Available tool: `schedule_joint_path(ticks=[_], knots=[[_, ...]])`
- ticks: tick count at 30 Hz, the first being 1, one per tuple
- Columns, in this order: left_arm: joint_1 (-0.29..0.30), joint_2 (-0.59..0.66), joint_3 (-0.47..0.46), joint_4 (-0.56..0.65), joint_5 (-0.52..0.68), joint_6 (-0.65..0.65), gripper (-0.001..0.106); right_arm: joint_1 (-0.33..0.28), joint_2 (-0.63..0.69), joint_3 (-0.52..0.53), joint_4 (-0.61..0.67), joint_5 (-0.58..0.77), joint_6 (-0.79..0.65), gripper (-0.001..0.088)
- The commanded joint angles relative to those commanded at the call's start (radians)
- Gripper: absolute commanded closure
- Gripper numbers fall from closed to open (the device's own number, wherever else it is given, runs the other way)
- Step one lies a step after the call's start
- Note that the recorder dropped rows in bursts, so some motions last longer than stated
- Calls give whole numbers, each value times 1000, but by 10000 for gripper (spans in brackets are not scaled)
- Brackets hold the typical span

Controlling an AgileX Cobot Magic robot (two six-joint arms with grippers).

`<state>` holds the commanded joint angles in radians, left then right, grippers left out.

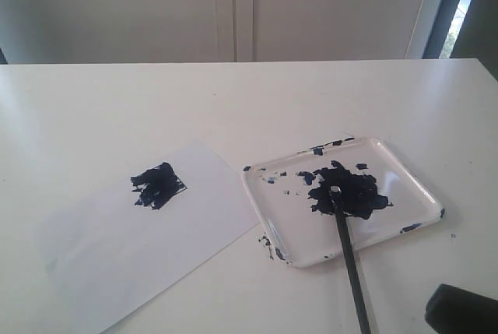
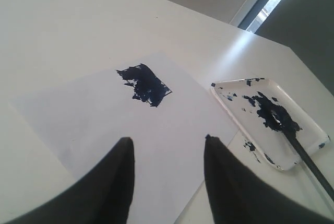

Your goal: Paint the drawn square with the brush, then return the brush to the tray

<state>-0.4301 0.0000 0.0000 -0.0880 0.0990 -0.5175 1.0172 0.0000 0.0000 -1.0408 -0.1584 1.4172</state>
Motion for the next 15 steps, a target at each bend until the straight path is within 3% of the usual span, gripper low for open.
schedule_joint_path(ticks=[7, 10, 12, 15], knots=[[0, 0, 0, 0, 0, 0, 574, 0, 0, 0, 30, 0, 0, 868], [0, 0, 0, 0, 0, 0, 574, 0, 0, 0, 218, 0, 0, 868], [0, 0, 0, 0, 0, 0, 574, 0, 0, 0, 308, 38, -181, 868], [0, 0, 0, 0, 0, 0, 574, 0, 0, 0, 586, 117, -543, 868]])
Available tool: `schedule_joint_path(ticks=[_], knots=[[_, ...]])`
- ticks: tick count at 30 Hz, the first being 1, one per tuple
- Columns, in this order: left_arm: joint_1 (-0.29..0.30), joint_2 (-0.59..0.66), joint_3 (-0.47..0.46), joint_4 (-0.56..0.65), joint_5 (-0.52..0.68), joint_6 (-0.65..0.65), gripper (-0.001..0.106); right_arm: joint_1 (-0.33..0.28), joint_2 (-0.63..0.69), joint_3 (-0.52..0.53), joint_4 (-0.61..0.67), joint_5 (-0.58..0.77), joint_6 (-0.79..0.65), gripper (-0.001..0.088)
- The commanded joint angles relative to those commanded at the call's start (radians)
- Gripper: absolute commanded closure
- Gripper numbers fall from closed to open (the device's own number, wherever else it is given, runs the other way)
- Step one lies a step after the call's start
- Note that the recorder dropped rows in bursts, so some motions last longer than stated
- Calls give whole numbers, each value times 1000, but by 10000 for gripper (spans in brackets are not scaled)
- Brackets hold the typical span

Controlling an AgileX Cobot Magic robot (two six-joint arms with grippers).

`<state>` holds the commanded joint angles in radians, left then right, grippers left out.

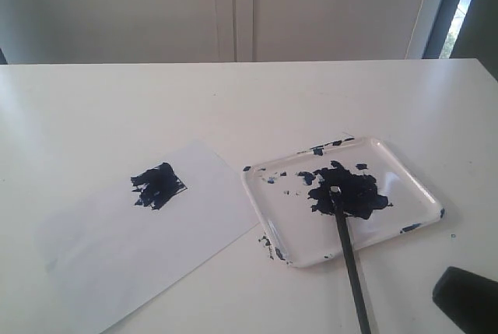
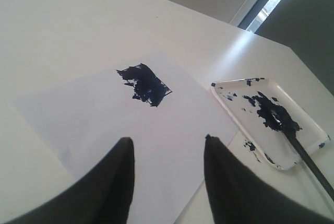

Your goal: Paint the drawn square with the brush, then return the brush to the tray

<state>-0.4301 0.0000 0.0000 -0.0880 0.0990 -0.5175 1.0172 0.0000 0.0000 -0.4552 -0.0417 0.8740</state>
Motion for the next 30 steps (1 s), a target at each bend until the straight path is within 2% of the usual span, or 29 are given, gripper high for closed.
schedule_joint_path(ticks=[1, 2, 3, 5, 9, 13, 22, 26, 30], knots=[[0, 0, 0, 0, 0, 0, 574, 0, 0, 0, 208, 42, -265, 868], [0, 0, 0, 0, 0, 0, 574, 0, 0, 0, 284, 42, -376, 868], [0, 0, 0, 0, 0, 0, 574, 0, 0, 0, 474, 61, -657, 868], [0, 0, 0, 0, 0, 0, 574, 0, 0, 0, 649, 82, -910, 868], [0, 0, 0, 0, 0, 0, 574, 0, 0, 0, 649, 229, -924, 868], [0, 0, 0, 0, 0, 0, 574, -8, 0, 0, 635, 274, -924, 868], [0, 0, 0, 0, 0, 0, 574, -211, 0, 0, 635, 361, -924, 868], [0, 0, 0, 0, 0, 0, 574, -251, 0, 0, 635, 392, -924, 868], [0, 0, 0, 0, 0, 0, 574, -253, 0, 0, 633, 392, -928, 868]])
